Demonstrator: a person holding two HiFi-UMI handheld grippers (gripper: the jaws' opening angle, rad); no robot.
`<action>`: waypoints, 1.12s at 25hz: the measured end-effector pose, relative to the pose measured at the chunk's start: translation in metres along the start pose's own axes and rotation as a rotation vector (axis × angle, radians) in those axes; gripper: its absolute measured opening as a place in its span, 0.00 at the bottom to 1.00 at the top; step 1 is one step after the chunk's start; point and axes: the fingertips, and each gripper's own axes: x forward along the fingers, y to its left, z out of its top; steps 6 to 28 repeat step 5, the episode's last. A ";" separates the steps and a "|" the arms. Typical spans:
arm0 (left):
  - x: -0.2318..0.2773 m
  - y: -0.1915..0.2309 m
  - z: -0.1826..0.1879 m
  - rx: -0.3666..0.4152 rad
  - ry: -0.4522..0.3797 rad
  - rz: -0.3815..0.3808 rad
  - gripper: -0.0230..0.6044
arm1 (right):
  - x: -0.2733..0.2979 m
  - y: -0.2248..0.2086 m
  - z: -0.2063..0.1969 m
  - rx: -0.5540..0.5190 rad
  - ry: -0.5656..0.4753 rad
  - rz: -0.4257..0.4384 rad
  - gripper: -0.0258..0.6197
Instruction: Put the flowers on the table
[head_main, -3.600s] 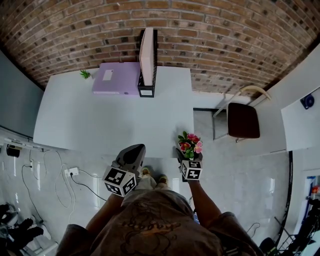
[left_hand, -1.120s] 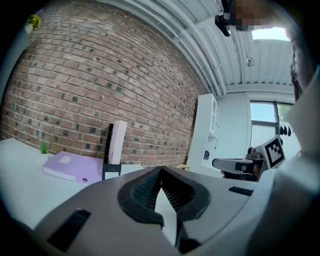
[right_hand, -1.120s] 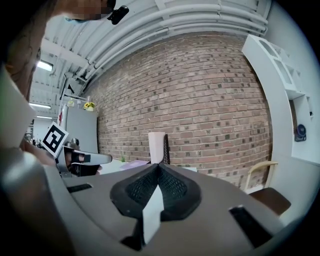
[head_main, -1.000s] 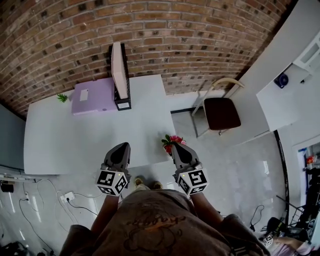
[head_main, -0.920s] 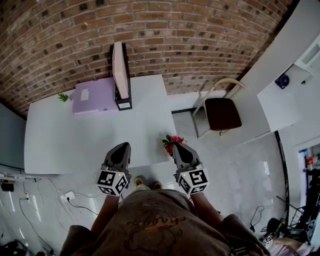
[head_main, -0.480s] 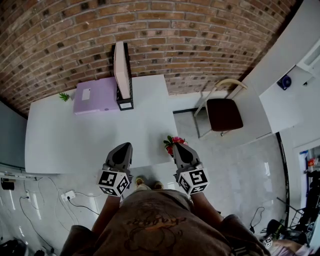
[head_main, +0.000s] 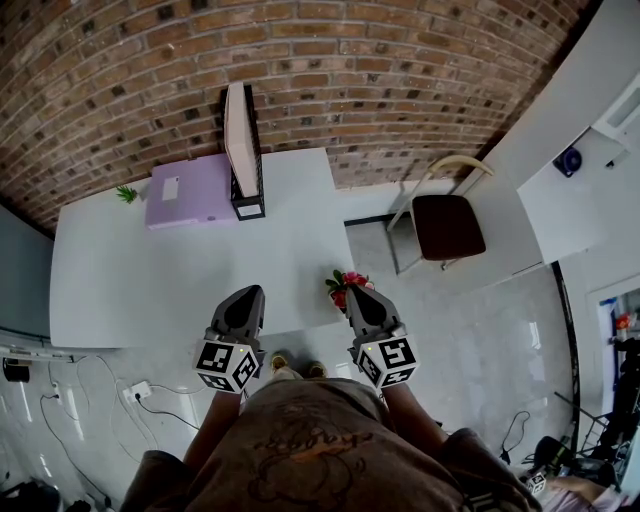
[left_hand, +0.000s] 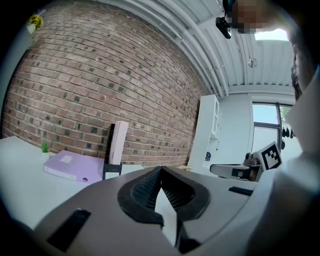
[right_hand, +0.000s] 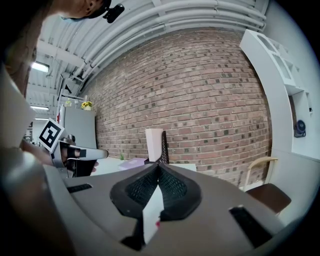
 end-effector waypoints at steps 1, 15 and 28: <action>0.000 0.000 0.000 0.000 0.001 0.000 0.07 | 0.000 0.000 0.001 -0.001 -0.002 0.000 0.04; 0.000 -0.002 -0.001 -0.003 0.004 -0.001 0.07 | -0.001 -0.002 0.004 -0.007 -0.015 -0.001 0.04; 0.000 -0.002 -0.001 -0.003 0.004 -0.001 0.07 | -0.001 -0.002 0.004 -0.007 -0.015 -0.001 0.04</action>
